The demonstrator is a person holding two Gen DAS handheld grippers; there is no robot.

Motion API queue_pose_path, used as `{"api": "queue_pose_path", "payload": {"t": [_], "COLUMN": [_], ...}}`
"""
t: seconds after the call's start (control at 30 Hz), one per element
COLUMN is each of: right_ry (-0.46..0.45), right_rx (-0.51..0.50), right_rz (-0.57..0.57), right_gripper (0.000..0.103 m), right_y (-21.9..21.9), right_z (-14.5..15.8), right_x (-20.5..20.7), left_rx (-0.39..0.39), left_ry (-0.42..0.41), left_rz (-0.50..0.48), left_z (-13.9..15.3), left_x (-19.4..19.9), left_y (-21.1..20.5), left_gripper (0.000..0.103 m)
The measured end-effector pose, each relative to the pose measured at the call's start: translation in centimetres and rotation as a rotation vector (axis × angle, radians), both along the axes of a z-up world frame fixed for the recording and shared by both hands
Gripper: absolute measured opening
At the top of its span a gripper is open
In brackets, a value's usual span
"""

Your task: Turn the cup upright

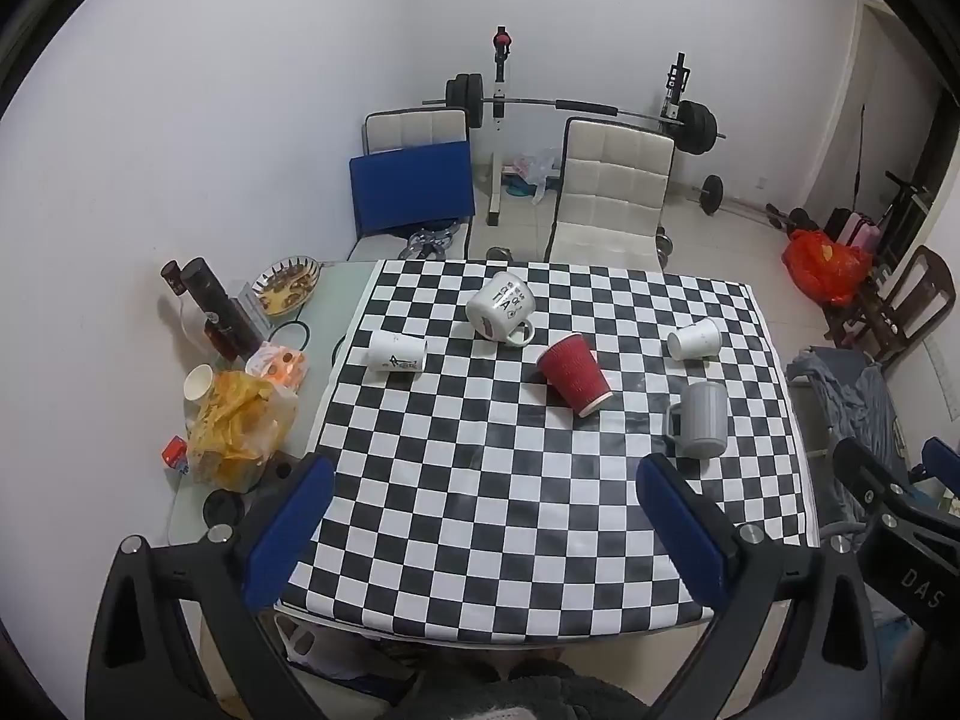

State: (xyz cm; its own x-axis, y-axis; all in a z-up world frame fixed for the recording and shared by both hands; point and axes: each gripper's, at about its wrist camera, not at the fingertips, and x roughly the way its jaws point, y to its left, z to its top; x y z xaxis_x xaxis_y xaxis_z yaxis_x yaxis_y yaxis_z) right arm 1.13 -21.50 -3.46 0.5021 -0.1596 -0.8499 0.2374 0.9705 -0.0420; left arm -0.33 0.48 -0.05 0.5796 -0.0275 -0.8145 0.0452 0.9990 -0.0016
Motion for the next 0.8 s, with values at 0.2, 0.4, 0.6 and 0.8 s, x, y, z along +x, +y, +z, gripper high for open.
{"api": "queue_pose_path", "payload": {"t": [0.2,0.4,0.6,0.8], "right_ry": [-0.002,-0.006,-0.008,-0.011], "right_rx": [-0.001,-0.002,-0.005,-0.004], "right_rz": [0.000,0.000,0.001,0.001], "right_gripper": [0.103,0.103,0.103,0.103], "right_y": [0.0,0.0,0.0,-0.1], "right_z": [0.3,0.6,0.8,1.0], "right_x": [0.0,-0.2,-0.3,-0.4], "left_rx": [0.001,0.008,0.010,0.007], "left_ry": [0.003,-0.003,-0.004,-0.004], "left_rz": [0.000,-0.005,-0.008,-0.003], "left_z": [0.1,1.1,1.1,1.2], "left_x": [0.6,0.5,0.3,0.4], "left_y": [1.2,0.5,0.0,0.0], "left_gripper": [0.103,0.103,0.103,0.103]}}
